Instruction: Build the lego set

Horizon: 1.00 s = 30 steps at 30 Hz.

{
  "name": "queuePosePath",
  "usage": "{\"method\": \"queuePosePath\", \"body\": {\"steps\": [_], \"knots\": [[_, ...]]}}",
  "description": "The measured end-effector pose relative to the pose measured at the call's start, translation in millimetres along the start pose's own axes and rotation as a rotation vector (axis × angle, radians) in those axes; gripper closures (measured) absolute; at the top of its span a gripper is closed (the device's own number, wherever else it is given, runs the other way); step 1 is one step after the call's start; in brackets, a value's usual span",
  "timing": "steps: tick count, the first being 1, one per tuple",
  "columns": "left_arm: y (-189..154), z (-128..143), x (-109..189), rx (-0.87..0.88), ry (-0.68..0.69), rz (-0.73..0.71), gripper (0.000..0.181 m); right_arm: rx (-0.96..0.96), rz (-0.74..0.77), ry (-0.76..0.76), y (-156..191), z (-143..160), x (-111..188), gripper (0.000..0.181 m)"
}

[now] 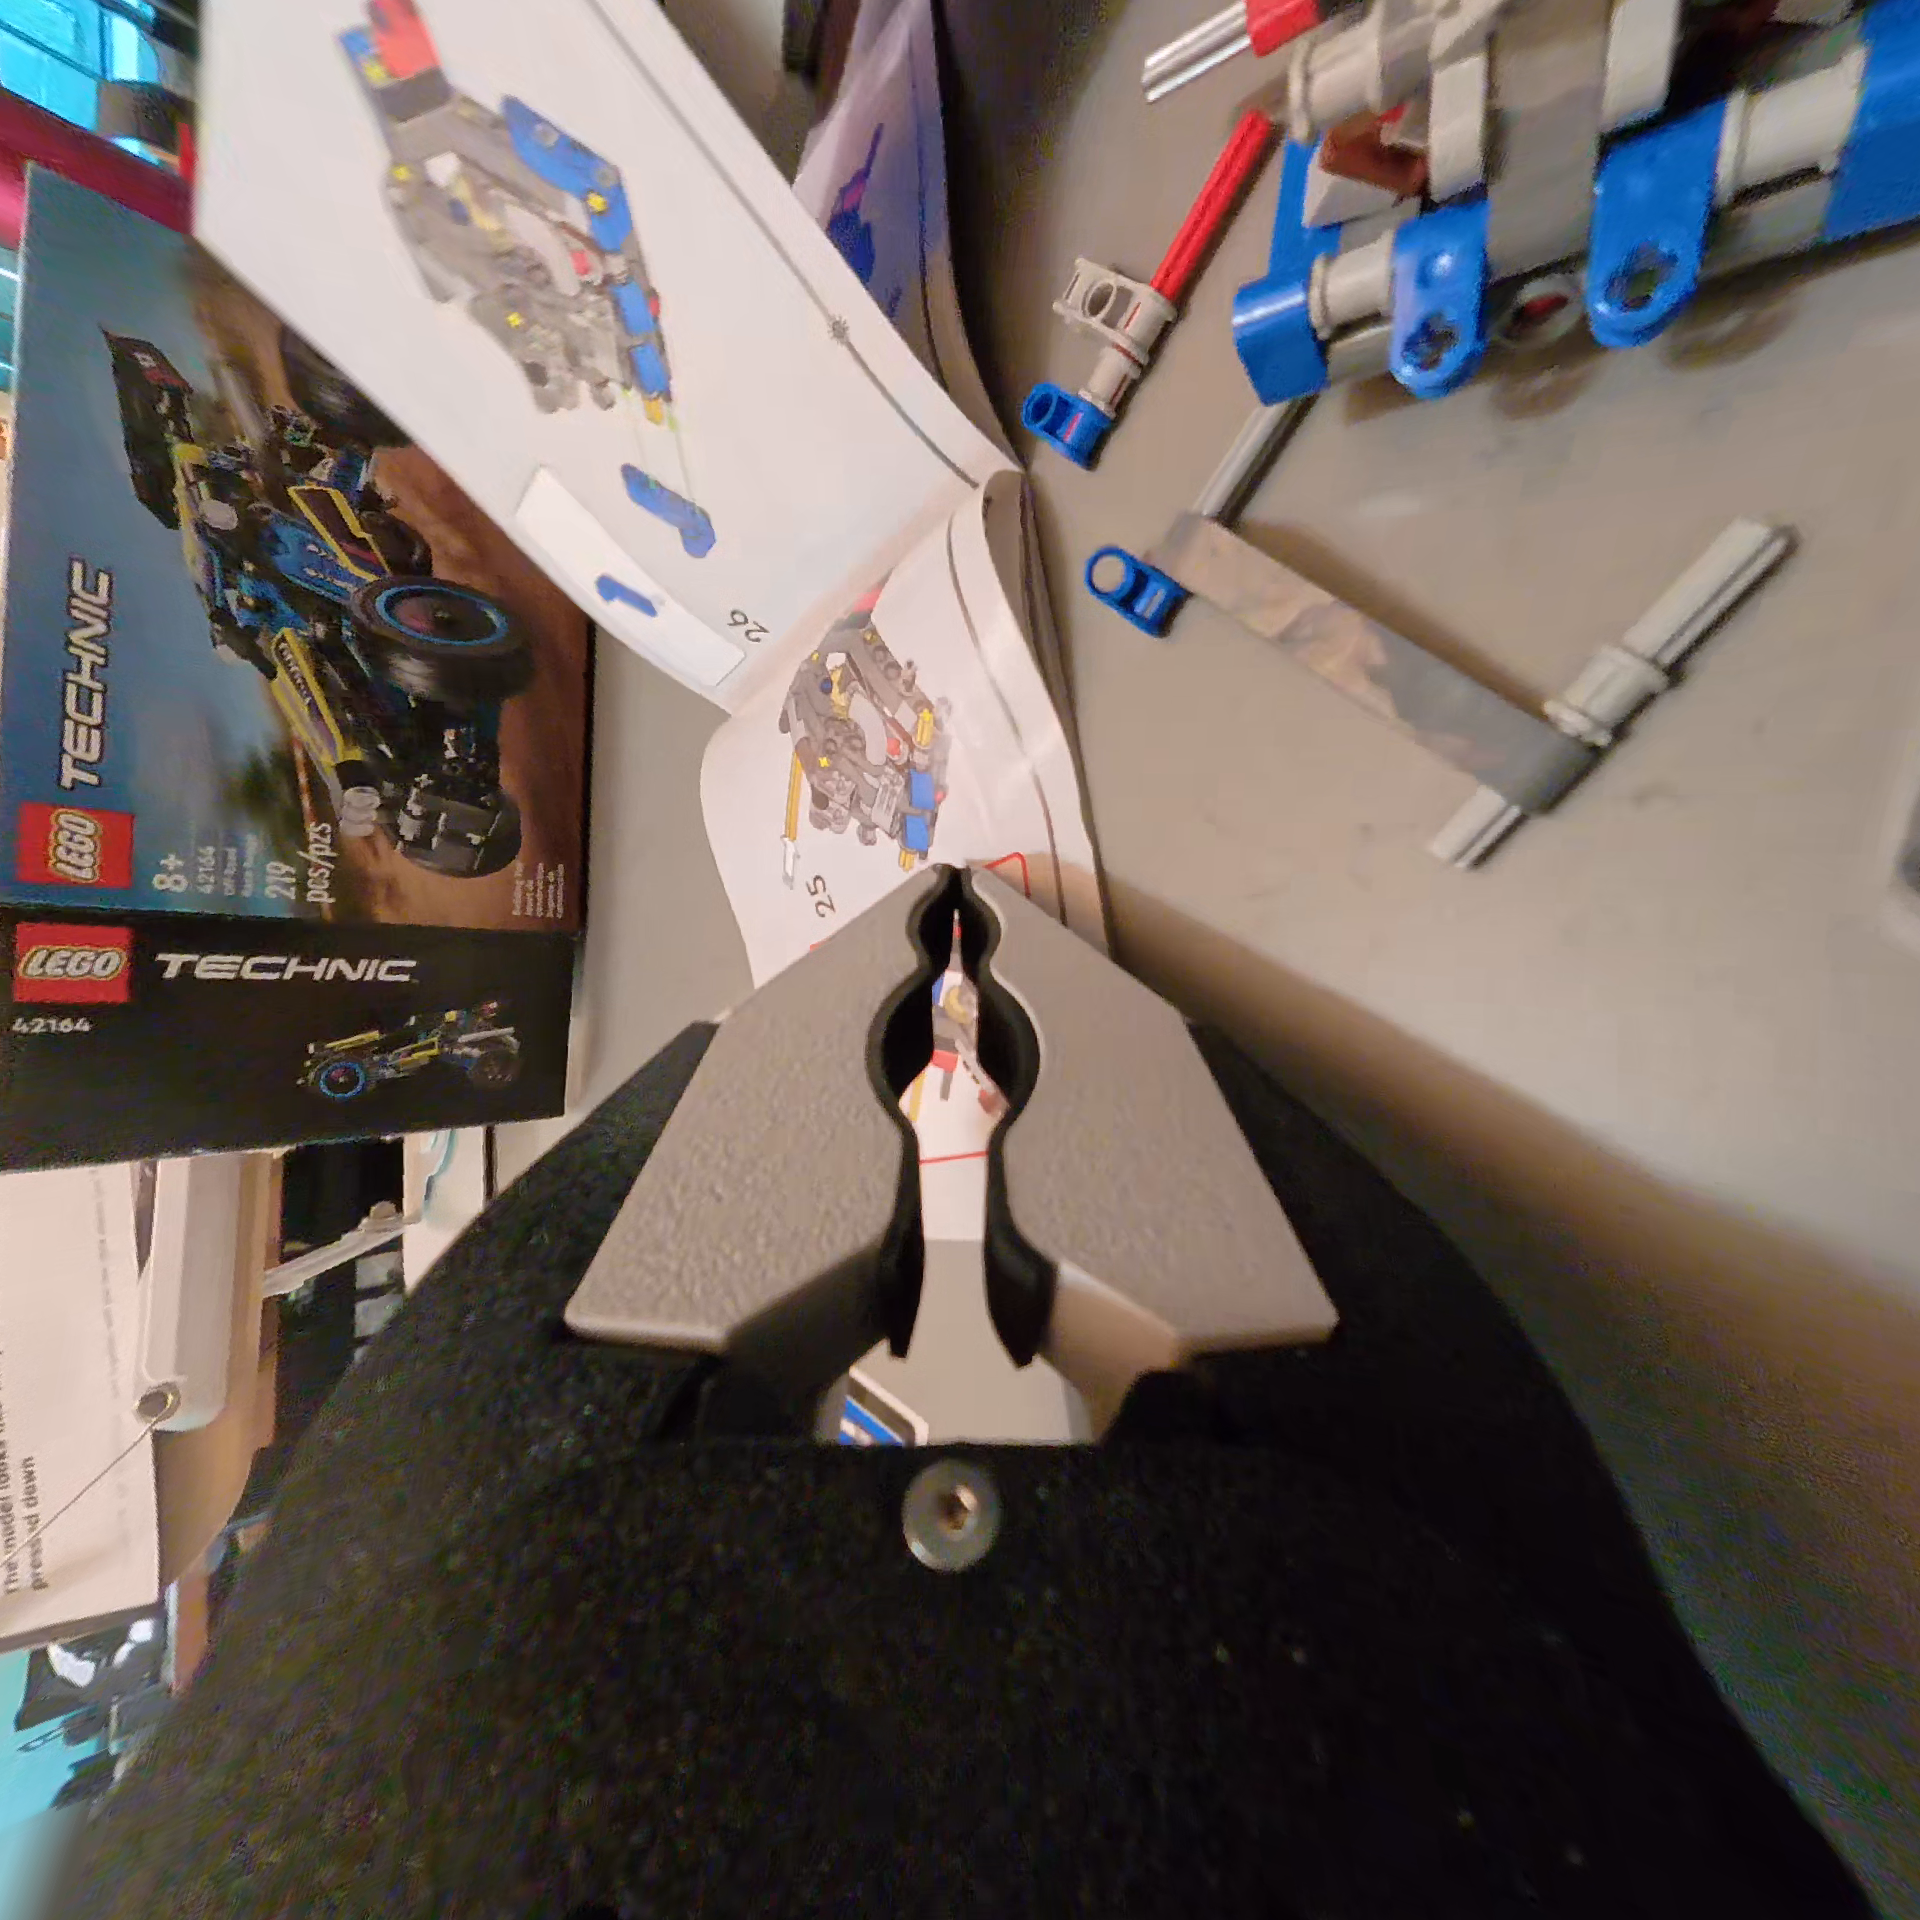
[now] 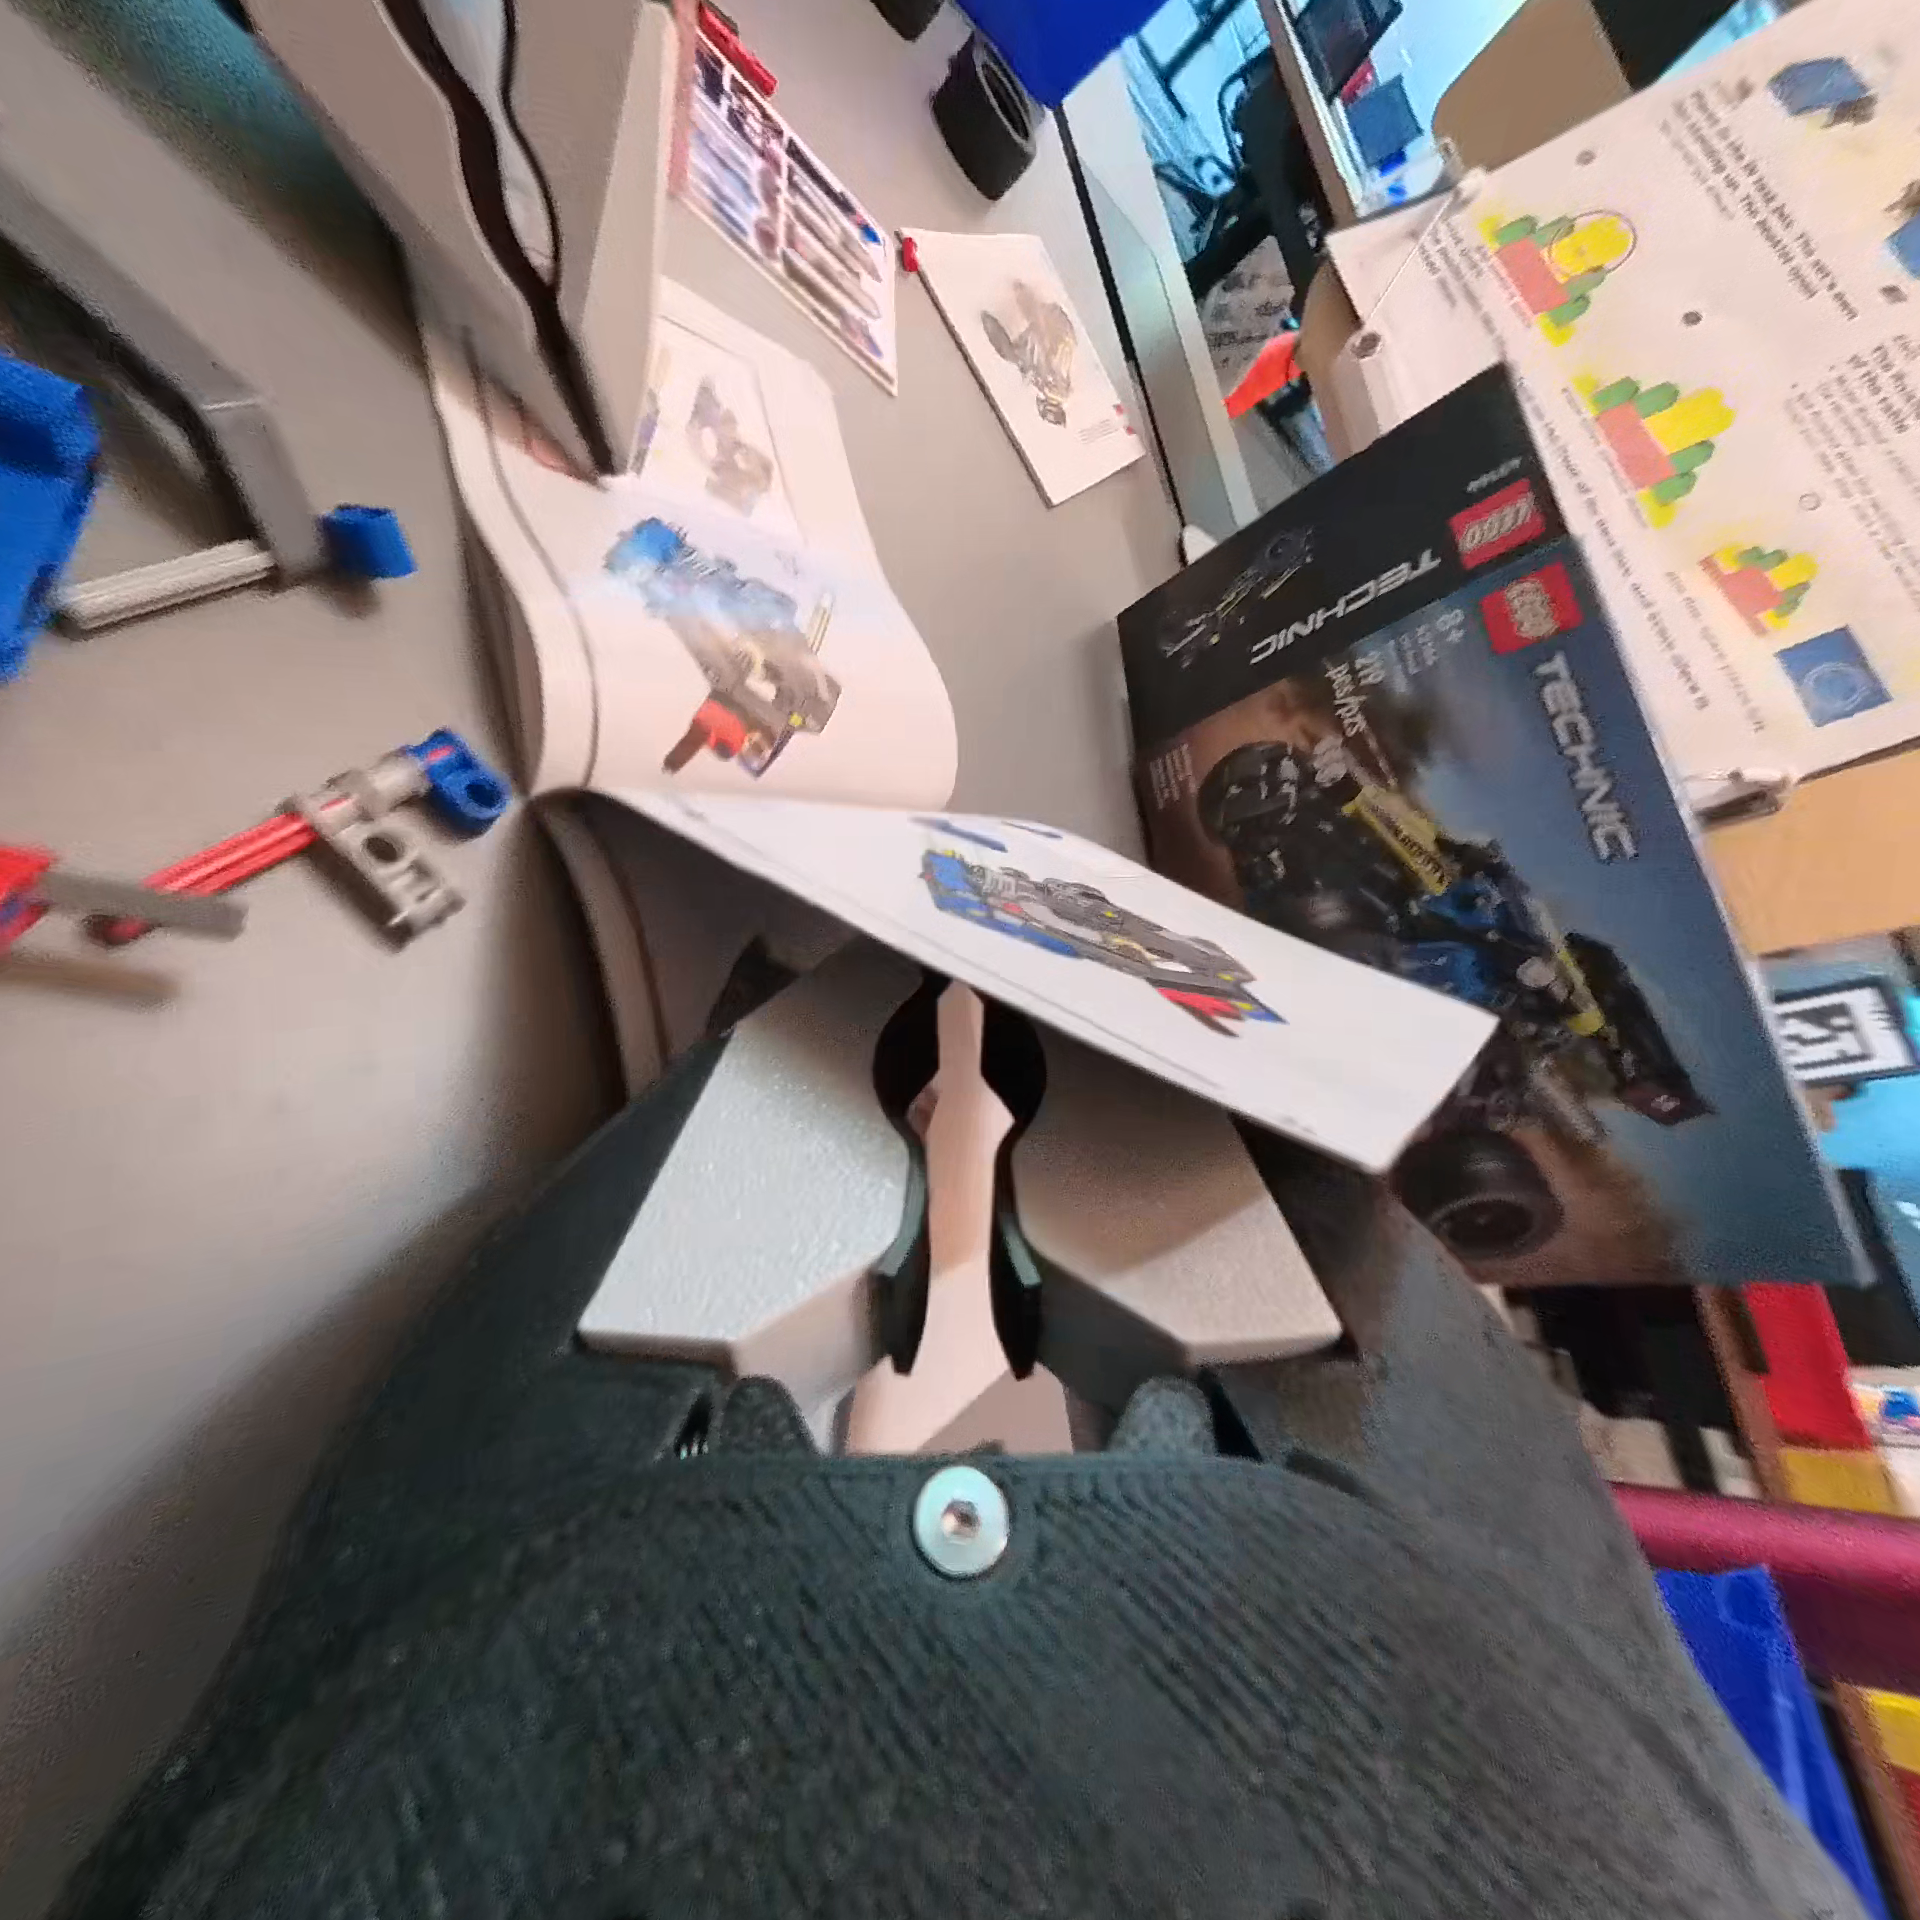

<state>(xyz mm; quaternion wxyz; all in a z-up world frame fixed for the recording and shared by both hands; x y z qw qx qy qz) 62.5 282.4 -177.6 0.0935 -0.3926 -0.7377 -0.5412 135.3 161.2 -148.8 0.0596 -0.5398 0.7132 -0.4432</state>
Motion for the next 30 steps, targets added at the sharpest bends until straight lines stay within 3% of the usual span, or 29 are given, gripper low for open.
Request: {"method": "queuePosePath", "body": {"steps": [4, 8, 10, 13, 18, 24, 30], "knots": [[6.8, -2.1, 2.8, 0.088, -0.012, -0.052, 0.181, 0.026, -0.022, 0.064, 0.4, -15.5, -24.9, 0.181], [18.7, -31.4, 49.9, 0.270, -0.138, -0.171, 0.181, -0.007, -0.079, 0.036, 7.1, -39.8, -45.4, 0.181], [4.3, -48.4, 66.6, 0.330, -0.188, -0.112, 0.181, 0.004, -0.093, 0.028, 10.5, -49.6, -51.6, 0.181], [-26.1, -60.9, 69.5, 0.348, -0.150, 0.001, 0.178, 0.061, -0.100, 0.083, 12.1, -50.7, -50.4, 0.181], [-52.4, -67.3, 54.1, 0.315, -0.074, 0.108, 0.176, -0.022, -0.230, 0.112, 19.2, -50.9, -12.4, 0.179], [-51.1, -68.2, 45.4, 0.384, -0.066, 0.224, 0.174, -0.323, -0.489, -0.033, 54.8, -88.7, 68.8, 0.150], [-54.2, -71.2, 34.0, 0.383, -0.057, 0.287, 0.178, -0.281, -0.515, 0.166, 88.2, -78.1, 70.7, 0.147]]}}
Point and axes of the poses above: each gripper's, where its closed fingertips meet, x back along the fingers, z out of its underside, y = z × x across the jaws, the point moved 4 cm from there along x, back along the fingers, and after that the axes turned 2 degrees about -x, right-handed, at the moved point
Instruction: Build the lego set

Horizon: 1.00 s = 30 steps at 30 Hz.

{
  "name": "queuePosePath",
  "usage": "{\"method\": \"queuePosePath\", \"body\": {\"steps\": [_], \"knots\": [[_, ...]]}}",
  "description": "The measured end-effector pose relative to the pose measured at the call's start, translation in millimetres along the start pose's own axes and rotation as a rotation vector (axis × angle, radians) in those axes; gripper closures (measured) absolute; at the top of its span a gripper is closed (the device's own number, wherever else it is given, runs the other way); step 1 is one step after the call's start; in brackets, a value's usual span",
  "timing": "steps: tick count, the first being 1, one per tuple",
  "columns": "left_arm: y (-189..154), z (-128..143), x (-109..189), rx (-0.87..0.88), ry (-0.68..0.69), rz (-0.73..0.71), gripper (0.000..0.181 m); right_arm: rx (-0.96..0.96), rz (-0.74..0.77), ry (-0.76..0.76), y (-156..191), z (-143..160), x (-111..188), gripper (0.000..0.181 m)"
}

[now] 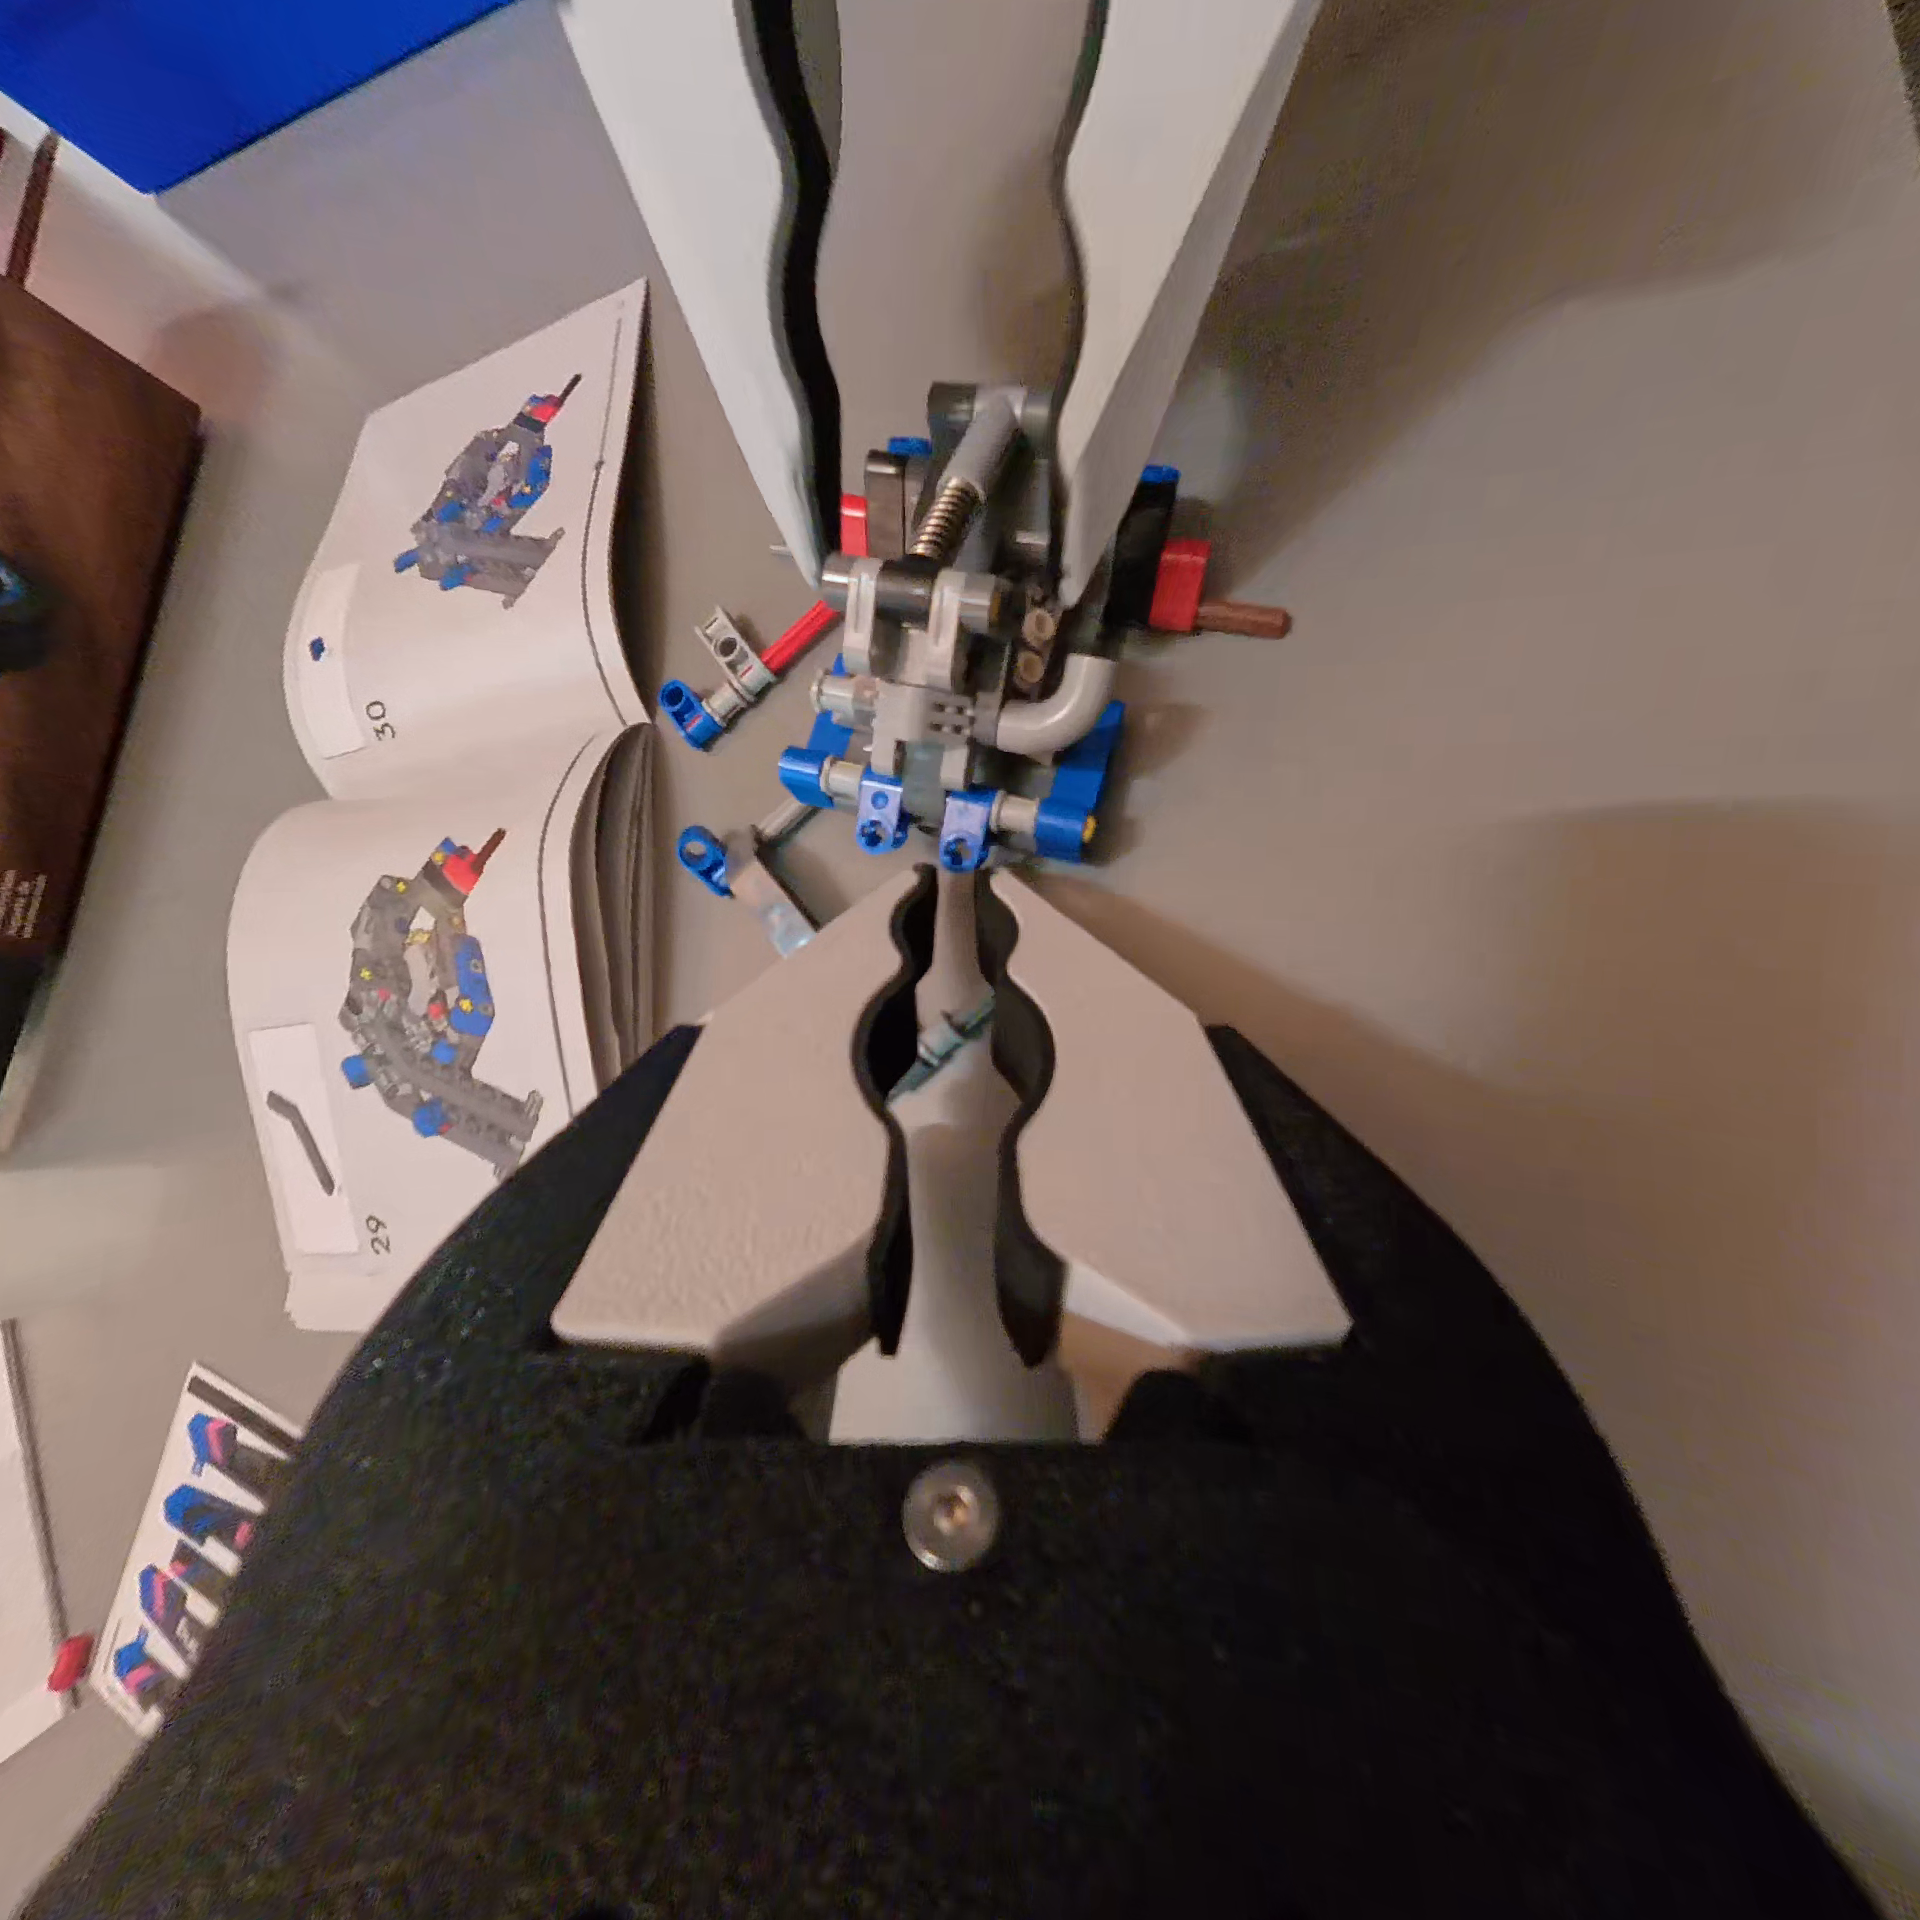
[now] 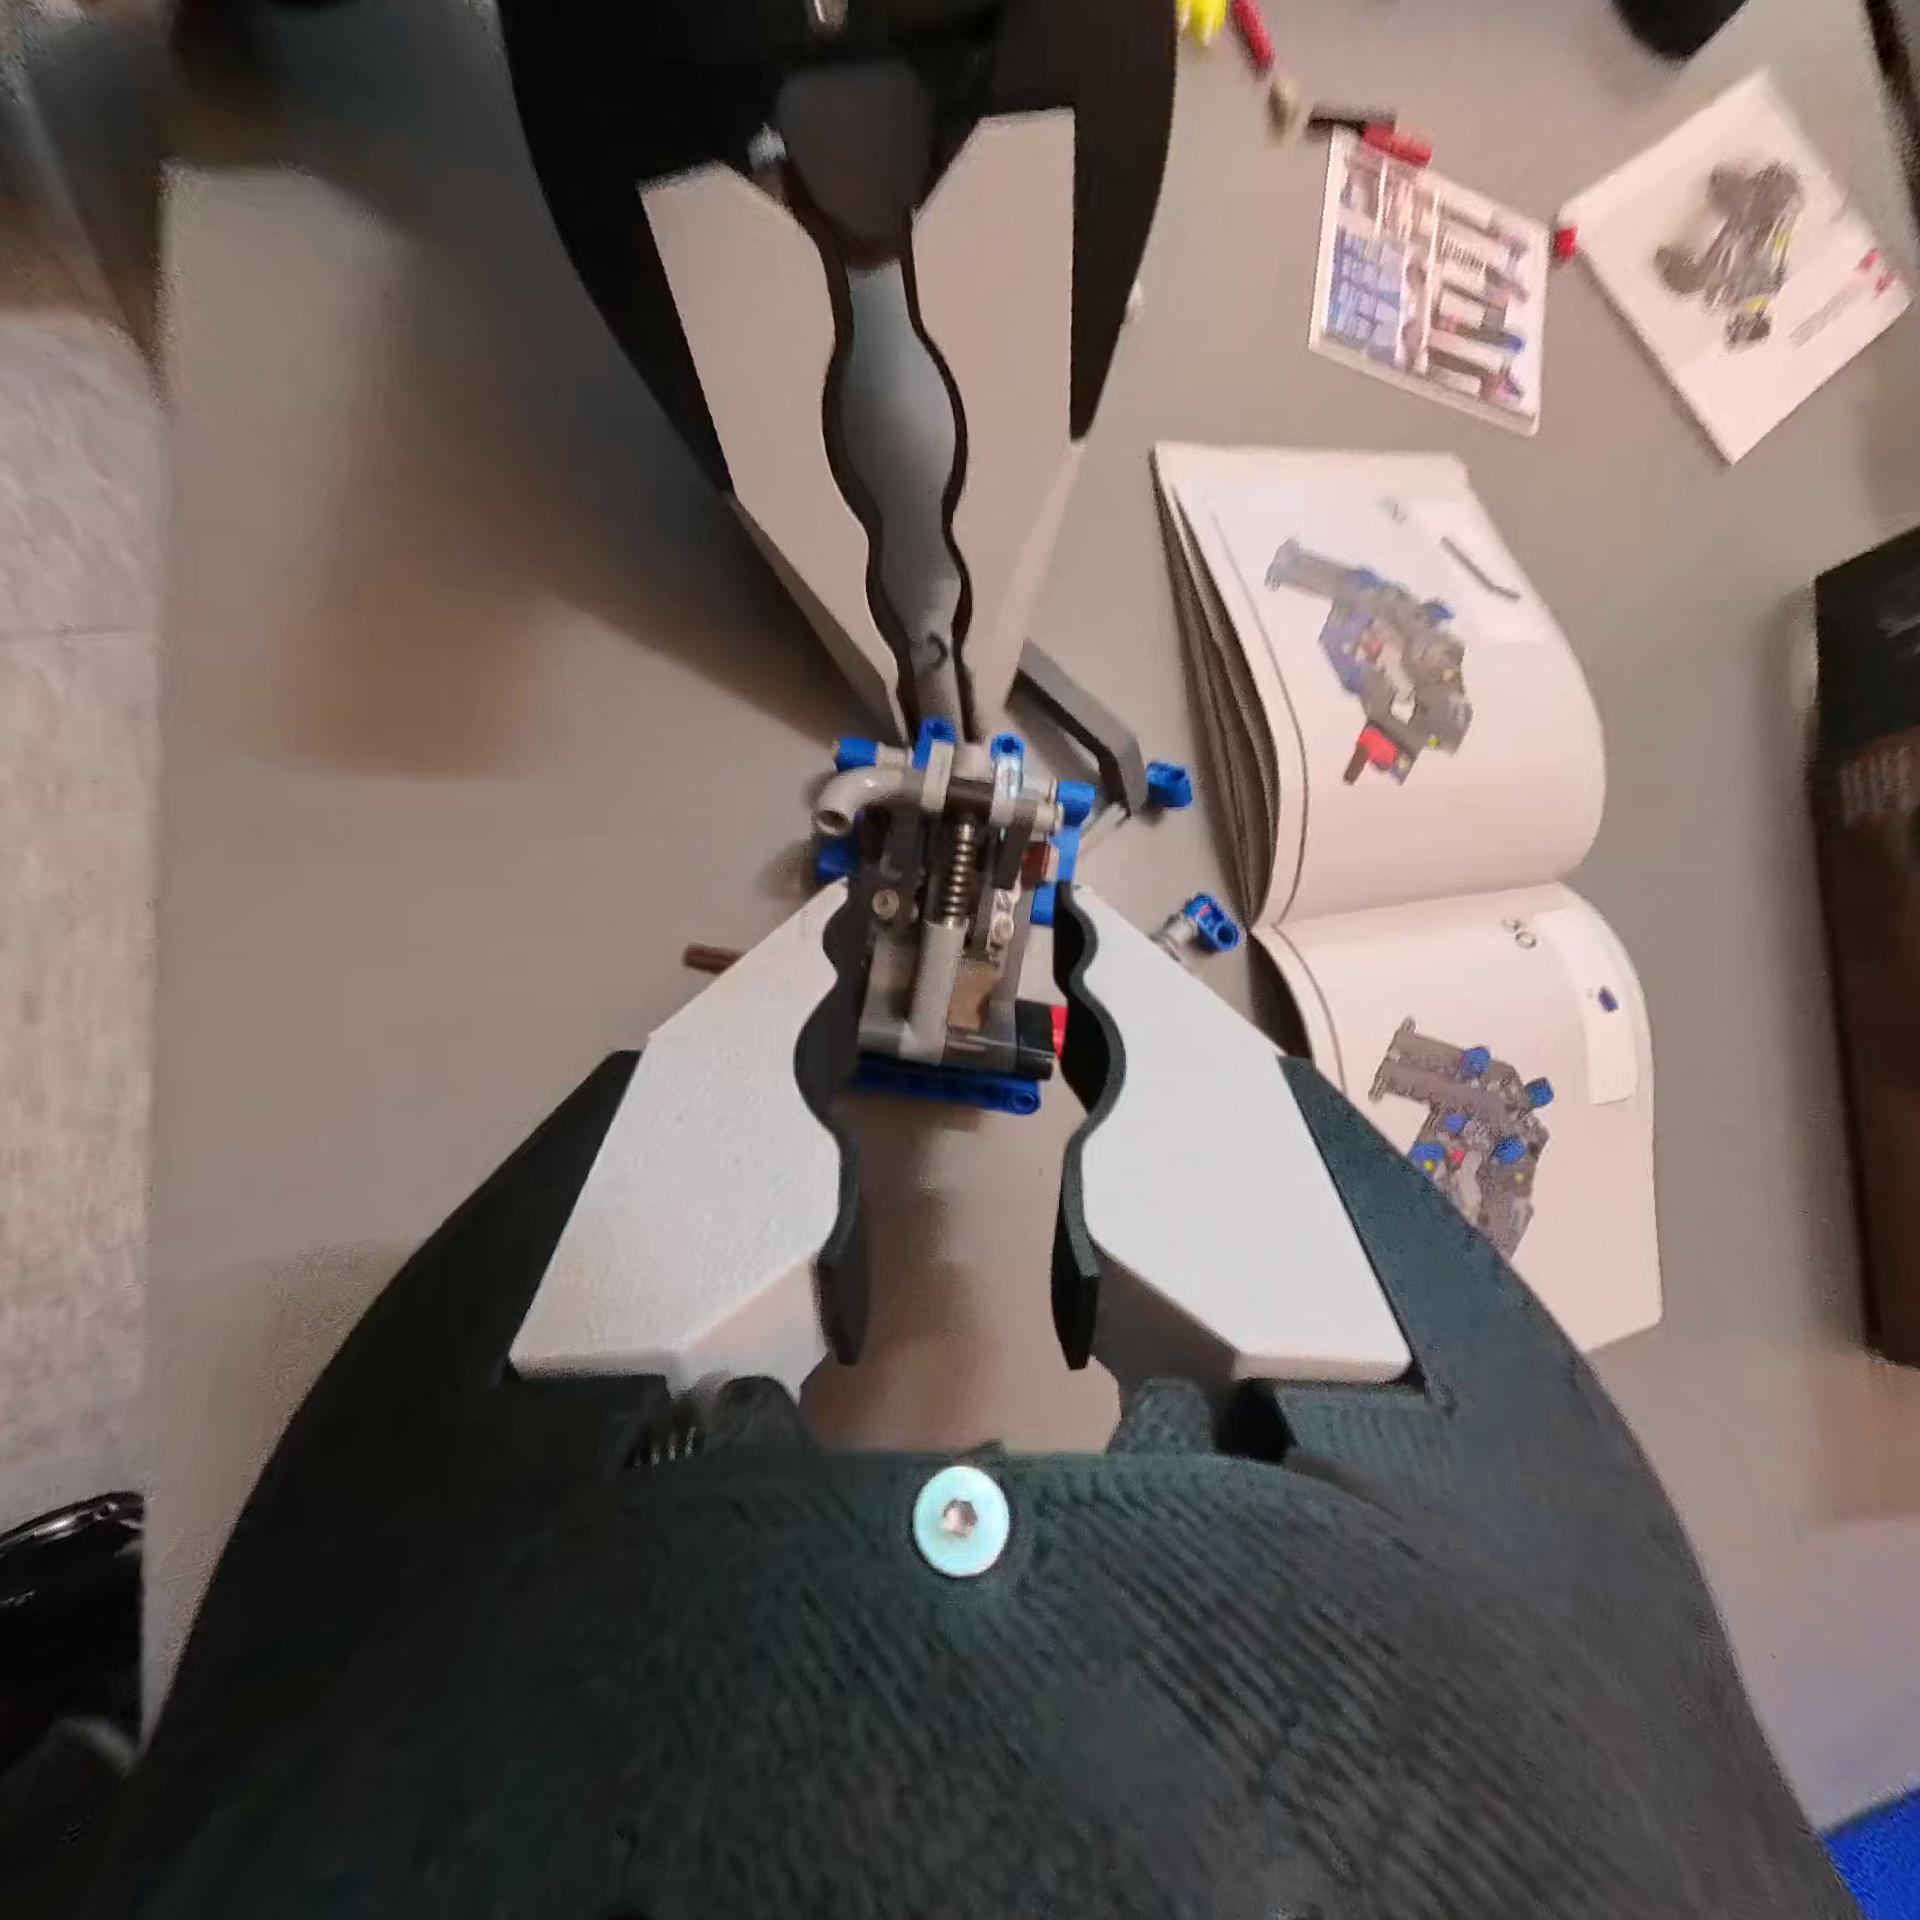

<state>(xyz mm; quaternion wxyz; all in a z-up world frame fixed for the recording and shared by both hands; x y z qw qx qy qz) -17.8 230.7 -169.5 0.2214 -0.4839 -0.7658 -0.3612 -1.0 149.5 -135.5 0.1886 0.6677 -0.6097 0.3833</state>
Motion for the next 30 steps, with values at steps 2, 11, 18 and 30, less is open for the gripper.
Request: {"method": "queuePosePath", "body": {"steps": [2, 11, 18, 30], "knots": [[0.9, -0.5, 0.3, -0.017, 0.002, -0.015, 0.181, 0.002, -0.006, 0.024, -0.3, 5.6, -6.9, 0.156], [0.0, -5.6, 7.3, -0.043, -0.062, -0.040, 0.181, 0.034, -0.024, -0.066, -1.8, 8.1, -7.6, 0.159], [0.7, -6.4, 4.7, -0.058, -0.100, -0.064, 0.181, 0.046, -0.023, -0.079, -4.1, 9.0, -7.8, 0.158], [-0.7, -2.0, 2.1, -0.058, -0.126, -0.068, 0.181, 0.052, -0.035, -0.105, -8.8, 4.2, -6.4, 0.154]]}}
Point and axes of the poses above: each gripper's, where its closed fingertips meet, x back along the fingers, z out of its underside, y = z × x across the jaws, the point moved 4 cm from there along x, back along the fingers, and after that the axes turned 2 degrees about -x, right-handed, at the moved point
